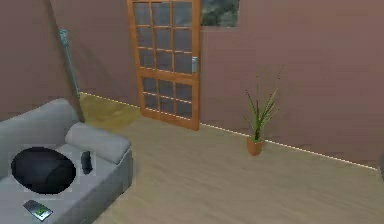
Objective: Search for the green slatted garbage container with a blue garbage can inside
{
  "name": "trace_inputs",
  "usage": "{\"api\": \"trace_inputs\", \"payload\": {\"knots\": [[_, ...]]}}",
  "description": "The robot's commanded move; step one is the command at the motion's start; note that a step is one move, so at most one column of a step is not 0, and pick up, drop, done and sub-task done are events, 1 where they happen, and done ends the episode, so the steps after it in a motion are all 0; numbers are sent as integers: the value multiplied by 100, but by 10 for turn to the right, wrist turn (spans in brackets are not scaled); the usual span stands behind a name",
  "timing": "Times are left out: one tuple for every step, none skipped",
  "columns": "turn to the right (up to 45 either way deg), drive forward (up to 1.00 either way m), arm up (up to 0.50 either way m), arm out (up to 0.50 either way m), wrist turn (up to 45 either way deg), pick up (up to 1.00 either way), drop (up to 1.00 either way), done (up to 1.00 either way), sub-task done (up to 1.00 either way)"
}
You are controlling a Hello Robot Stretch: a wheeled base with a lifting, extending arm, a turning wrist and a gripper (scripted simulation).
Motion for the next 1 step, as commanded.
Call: {"api": "trace_inputs", "payload": {"knots": [[0, 100, 0, 0, 0, 0, 0, 0, 0]]}}
